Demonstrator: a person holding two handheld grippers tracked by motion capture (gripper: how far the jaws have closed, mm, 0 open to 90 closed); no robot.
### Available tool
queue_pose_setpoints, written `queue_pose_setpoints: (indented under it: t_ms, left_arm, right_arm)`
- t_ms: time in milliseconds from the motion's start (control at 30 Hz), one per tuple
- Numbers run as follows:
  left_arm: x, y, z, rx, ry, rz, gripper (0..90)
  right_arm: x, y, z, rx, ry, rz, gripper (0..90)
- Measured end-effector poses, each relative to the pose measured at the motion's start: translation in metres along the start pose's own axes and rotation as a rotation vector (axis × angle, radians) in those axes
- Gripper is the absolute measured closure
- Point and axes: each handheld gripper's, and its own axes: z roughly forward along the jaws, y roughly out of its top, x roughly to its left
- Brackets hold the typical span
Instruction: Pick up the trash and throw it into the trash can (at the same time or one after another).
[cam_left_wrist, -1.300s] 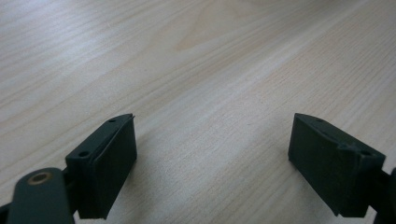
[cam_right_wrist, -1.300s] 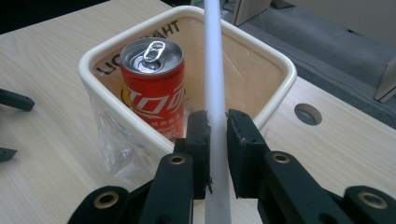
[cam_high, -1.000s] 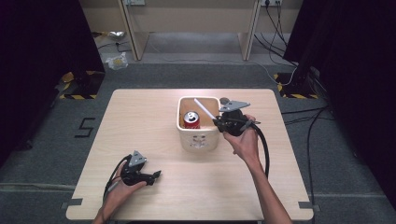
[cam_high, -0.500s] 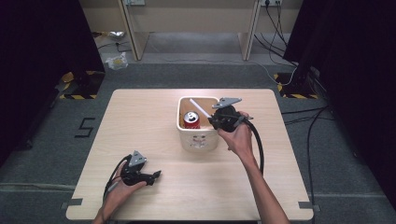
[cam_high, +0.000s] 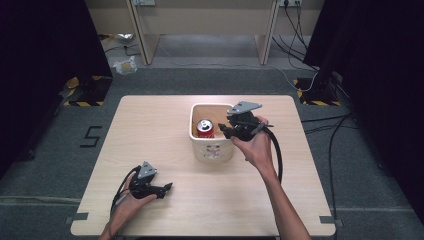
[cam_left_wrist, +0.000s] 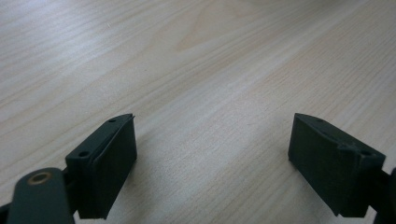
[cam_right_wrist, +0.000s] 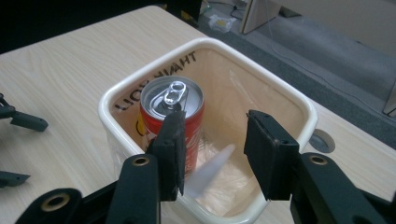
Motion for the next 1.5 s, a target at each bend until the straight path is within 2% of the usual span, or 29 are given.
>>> queue_pose_setpoints:
  t_ms: [433,633,900,1133,1500]
  left_arm:
    - [0.0,0.0,0.0,0.0,0.0,0.0,14.4]
    - [0.0,0.0,0.0,0.0,0.0,0.0,14.4]
    - [0.0,0.0,0.0,0.0,0.0,0.0,14.4]
    - [0.0,0.0,0.0,0.0,0.0,0.0,14.4]
    - [0.0,0.0,0.0,0.0,0.0,0.0,14.4]
  right_arm:
    - [-0.016,-0.014,-0.019,-0.02,-0.033,0.031,52.5]
    - [-0.026,-0.026,-0.025,-0.03,-0.062,0.071,43.6]
    - [-0.035,-0.038,-0.029,-0.042,-0.081,0.114,36.6]
    - [-0.039,-0.044,-0.033,-0.053,-0.096,0.143,31.4]
    - [-0.04,-0.053,-0.035,-0.072,-0.103,0.153,28.7]
